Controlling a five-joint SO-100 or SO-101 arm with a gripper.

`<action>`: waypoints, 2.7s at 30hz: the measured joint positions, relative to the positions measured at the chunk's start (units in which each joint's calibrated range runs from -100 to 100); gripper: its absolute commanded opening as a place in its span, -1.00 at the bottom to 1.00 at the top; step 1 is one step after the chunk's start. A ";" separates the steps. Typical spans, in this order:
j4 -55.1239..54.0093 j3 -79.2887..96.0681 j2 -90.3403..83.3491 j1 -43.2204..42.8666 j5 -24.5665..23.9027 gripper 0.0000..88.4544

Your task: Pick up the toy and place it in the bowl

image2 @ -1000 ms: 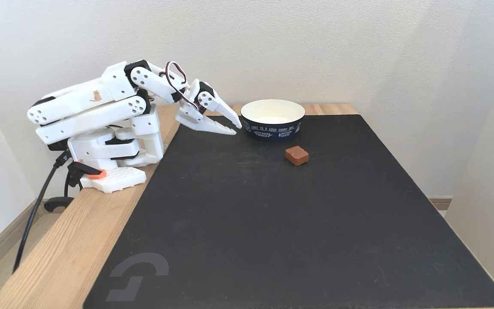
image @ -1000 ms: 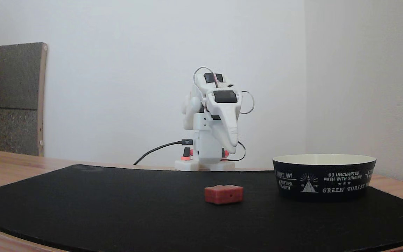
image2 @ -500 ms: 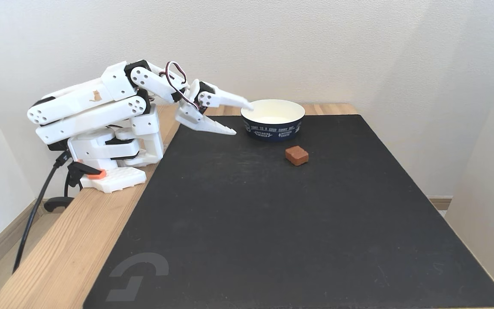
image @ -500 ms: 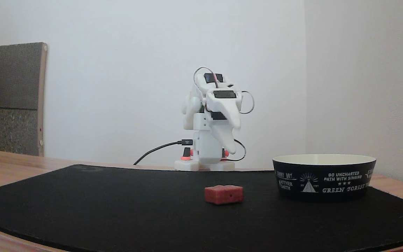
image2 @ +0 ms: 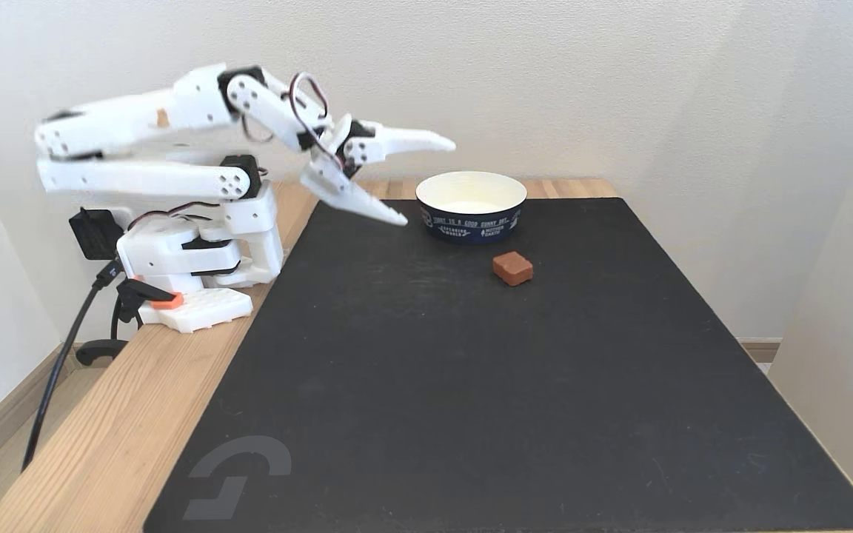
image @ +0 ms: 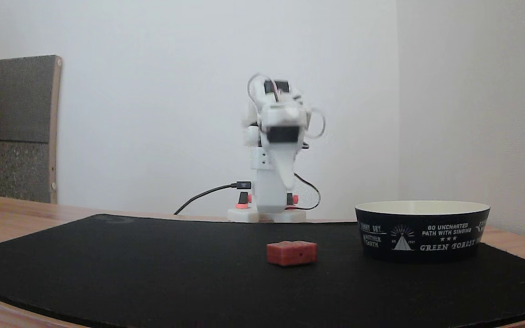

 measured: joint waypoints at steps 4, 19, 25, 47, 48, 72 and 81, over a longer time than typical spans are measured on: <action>0.51 -20.22 25.73 5.58 0.41 0.03; 9.96 -60.37 70.11 11.65 17.30 0.03; 15.79 -75.39 84.68 9.82 17.61 0.03; 19.50 -100.80 110.32 3.83 20.44 -0.39; 19.50 -100.80 110.66 3.83 20.44 -0.48; 19.59 -104.49 105.41 3.66 18.33 -0.82; 22.63 -96.93 82.76 -5.24 12.61 -0.81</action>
